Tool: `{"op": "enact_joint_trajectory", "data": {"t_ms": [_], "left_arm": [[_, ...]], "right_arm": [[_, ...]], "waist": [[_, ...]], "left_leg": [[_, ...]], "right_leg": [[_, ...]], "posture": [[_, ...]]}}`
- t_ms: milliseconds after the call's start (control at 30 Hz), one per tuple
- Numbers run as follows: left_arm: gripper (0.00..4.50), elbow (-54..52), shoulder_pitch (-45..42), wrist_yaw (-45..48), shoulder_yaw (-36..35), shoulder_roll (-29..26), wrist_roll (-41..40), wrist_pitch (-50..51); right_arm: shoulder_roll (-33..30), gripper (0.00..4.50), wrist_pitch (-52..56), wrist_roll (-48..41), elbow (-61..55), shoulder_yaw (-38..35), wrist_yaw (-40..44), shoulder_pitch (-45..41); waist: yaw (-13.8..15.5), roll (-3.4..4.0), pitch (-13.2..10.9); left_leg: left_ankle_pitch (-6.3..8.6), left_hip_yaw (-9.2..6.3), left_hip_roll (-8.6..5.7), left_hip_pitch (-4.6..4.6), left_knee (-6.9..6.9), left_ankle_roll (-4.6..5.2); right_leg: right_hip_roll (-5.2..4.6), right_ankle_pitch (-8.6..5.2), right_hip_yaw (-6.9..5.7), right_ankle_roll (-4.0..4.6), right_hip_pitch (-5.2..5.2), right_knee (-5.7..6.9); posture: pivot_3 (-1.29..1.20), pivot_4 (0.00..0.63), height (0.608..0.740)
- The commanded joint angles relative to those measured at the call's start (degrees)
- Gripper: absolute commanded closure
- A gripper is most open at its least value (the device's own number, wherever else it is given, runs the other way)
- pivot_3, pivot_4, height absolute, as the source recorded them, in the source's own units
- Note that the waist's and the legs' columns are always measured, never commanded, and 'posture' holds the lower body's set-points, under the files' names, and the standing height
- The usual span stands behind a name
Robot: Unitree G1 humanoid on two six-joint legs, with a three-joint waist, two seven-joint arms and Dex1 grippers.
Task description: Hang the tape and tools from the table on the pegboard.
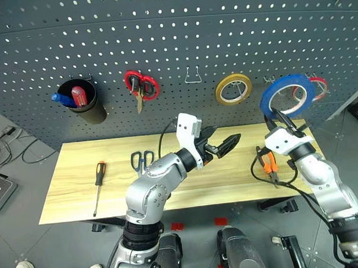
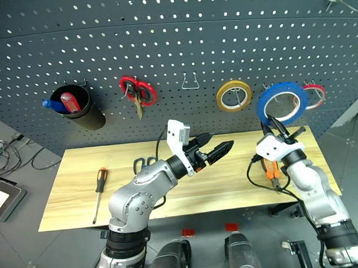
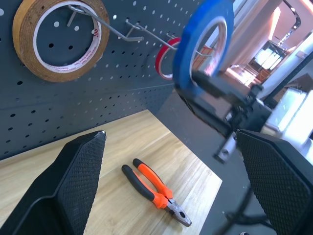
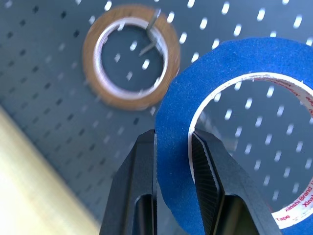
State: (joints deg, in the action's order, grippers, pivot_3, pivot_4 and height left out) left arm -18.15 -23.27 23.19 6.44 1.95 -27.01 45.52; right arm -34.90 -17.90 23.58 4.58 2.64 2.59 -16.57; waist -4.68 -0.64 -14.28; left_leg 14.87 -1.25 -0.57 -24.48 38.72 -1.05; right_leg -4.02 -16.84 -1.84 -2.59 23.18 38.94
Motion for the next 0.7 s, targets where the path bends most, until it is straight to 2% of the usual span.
{"op": "enact_joint_trajectory", "data": {"t_ms": [33, 233, 500, 533, 567, 700], "left_arm": [[0.0, 0.1, -1.5, 0.8, 1.1, 0.3, -0.8, -2.1], [0.0, 2.3, -3.5, 0.9, 0.8, 0.3, -0.8, -3.4], [0.0, 4.6, -5.5, 1.0, 0.8, 0.6, -0.9, -4.8], [0.0, 4.7, -5.5, 0.9, 0.9, 0.8, -0.9, -4.9], [0.0, 4.8, -5.6, 0.9, 1.0, 0.9, -0.9, -5.0], [0.0, 4.8, -5.4, 0.8, 1.4, 1.4, -0.9, -5.2]], "right_arm": [[0.2, 3.81, -3.0, -0.8, 4.8, 0.1, 0.1, -3.2], [0.6, 3.81, -2.9, -6.3, 14.5, 0.4, 7.6, -9.4], [1.7, 3.81, -1.4, -11.7, 18.7, -0.2, 15.5, -13.0], [1.8, 3.1, -1.0, -12.3, 18.4, -0.4, 15.9, -12.8], [1.9, 2.92, -0.8, -12.6, 18.2, -0.6, 16.2, -12.6], [1.9, 1.63, 0.8, -13.4, 16.4, -1.0, 16.9, -11.2]], "waist": [[-0.1, -0.01, 0.3], [-0.3, 0.03, 0.4], [-0.4, 0.04, 0.4], [-0.4, 0.04, 0.4], [-0.3, 0.04, 0.4], [-0.3, 0.04, 0.4]], "left_leg": [[0.01, 0.01, 0.0, 0.0, 0.0, 0.01], [0.01, 0.07, 0.02, 0.01, 0.04, 0.04], [0.04, 0.13, 0.04, 0.01, 0.08, 0.1], [0.04, 0.13, 0.05, 0.01, 0.08, 0.1], [0.04, 0.13, 0.05, 0.01, 0.09, 0.1], [0.04, 0.14, 0.05, 0.01, 0.11, 0.11]], "right_leg": [[0.0, 0.0, 0.01, 0.0, 0.0, 0.0], [0.01, 0.01, 0.04, 0.02, 0.0, 0.05], [0.0, 0.01, 0.05, 0.02, -0.01, 0.05], [0.0, 0.01, 0.05, 0.02, -0.01, 0.06], [0.0, 0.01, 0.05, 0.02, 0.0, 0.06], [-0.01, 0.01, 0.06, 0.02, -0.01, 0.07]], "posture": [[-0.24, 0.141, 0.74], [-0.23, 0.152, 0.74], [-0.22, 0.168, 0.74], [-0.22, 0.171, 0.74], [-0.22, 0.171, 0.74], [-0.23, 0.18, 0.74]]}}
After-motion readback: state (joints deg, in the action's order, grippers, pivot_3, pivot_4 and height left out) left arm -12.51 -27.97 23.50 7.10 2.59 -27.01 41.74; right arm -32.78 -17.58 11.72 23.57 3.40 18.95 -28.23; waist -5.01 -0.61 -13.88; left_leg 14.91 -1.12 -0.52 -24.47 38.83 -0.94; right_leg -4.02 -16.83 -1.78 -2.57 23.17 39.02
